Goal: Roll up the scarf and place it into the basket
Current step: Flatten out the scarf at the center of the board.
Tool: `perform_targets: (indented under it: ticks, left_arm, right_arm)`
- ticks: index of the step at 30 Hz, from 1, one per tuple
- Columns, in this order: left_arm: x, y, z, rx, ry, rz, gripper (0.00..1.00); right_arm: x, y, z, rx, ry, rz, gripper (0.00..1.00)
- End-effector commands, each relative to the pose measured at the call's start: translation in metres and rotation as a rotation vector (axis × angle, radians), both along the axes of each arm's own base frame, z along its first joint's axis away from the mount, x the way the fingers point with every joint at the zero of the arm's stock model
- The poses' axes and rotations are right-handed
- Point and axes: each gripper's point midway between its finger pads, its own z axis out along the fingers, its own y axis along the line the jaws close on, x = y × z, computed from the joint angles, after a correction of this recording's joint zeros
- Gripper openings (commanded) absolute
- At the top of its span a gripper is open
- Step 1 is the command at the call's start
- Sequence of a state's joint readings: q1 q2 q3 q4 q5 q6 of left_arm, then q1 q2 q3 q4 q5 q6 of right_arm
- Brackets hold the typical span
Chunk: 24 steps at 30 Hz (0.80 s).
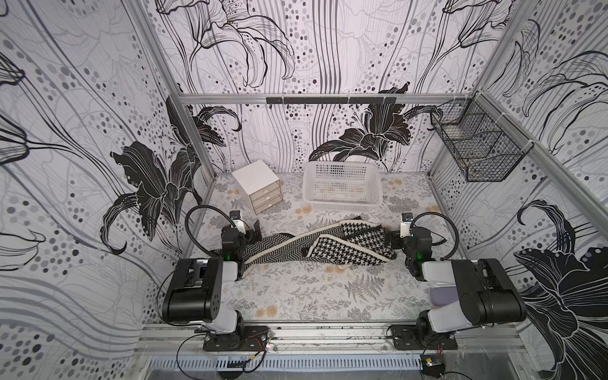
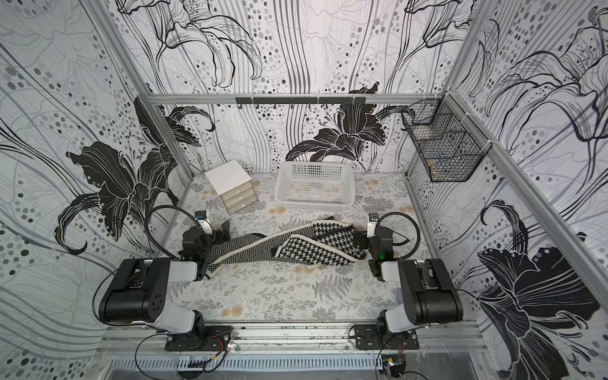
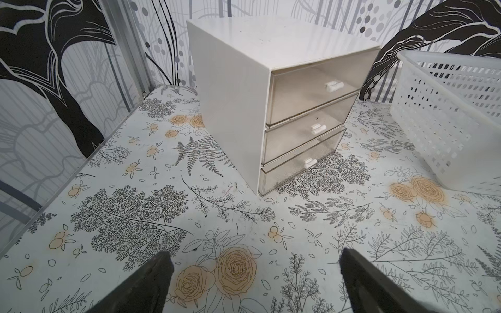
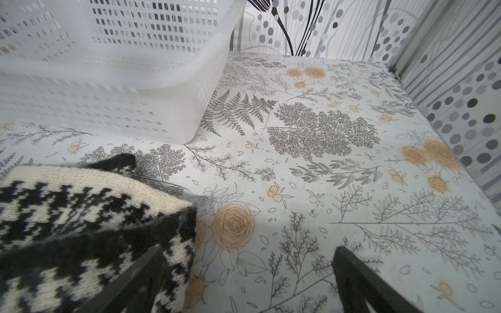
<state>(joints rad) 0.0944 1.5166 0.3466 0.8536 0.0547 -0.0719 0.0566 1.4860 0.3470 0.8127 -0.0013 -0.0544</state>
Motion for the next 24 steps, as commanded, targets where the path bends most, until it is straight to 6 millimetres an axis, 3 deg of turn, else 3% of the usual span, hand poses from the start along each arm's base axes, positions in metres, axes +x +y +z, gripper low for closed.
perform_targets:
  ticks: [1, 13, 24]
  left_arm:
    - [0.007, 0.002, 0.013, 0.008, -0.051, -0.005, 0.99]
    - [0.008, 0.003, 0.014, 0.019, -0.041, -0.003, 0.99]
    - [-0.004, -0.003, 0.036, 0.086, -0.075, 0.046, 1.00]
  right_arm:
    - [0.009, 0.001, 0.012, -0.006, -0.041, 0.013, 1.00]
    - [0.009, -0.002, 0.011, 0.013, -0.036, 0.016, 0.96]
    - [0.010, 0.005, 0.027, -0.056, 0.017, -0.003, 1.00]
